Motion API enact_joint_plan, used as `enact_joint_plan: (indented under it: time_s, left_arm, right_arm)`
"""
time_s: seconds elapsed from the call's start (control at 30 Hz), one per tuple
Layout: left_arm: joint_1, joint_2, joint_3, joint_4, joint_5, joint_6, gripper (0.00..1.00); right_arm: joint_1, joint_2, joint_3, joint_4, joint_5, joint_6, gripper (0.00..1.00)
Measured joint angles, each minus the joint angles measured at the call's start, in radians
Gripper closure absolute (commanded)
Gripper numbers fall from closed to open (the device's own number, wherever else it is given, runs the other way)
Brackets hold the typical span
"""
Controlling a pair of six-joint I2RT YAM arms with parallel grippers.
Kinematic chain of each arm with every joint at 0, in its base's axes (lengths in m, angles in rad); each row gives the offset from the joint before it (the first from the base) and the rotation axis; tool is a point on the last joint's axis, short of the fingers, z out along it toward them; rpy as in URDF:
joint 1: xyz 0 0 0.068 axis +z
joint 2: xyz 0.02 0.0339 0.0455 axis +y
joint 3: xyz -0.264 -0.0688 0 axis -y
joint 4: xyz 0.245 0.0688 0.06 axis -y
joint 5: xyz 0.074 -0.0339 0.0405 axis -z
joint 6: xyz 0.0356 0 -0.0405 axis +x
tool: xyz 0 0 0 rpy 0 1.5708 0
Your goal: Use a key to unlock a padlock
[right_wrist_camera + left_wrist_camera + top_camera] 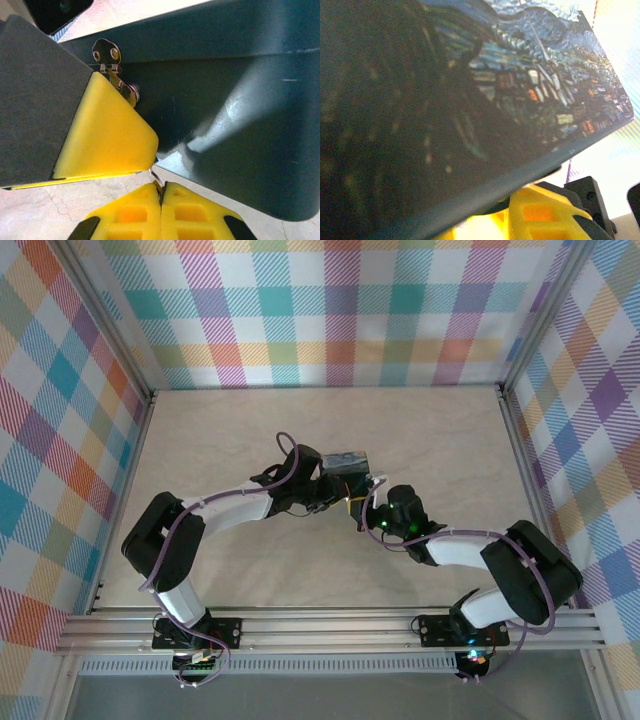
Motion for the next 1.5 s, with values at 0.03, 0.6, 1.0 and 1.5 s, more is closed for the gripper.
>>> enact_joint_plan:
  time_s: [0.03, 0.6, 1.0, 1.5]
  left_arm:
    - [0.000, 0.000, 0.000, 0.001, -0.002, -0.004, 0.88]
    - [0.005, 0.000, -0.001, 0.006, -0.019, -0.007, 0.88]
    - [0.006, 0.062, -0.005, 0.043, -0.018, -0.007, 0.89]
    - [0.023, 0.130, -0.012, 0.085, -0.006, -0.003, 0.84]
  right_arm:
    - [0.000, 0.006, 0.000, 0.009, 0.002, 0.003, 1.00]
    - [0.000, 0.042, 0.003, 0.063, 0.006, 0.037, 1.00]
    - [-0.001, 0.119, 0.002, 0.092, 0.021, 0.056, 1.00]
    - [0.002, 0.248, 0.002, 0.195, 0.030, 0.204, 1.00]
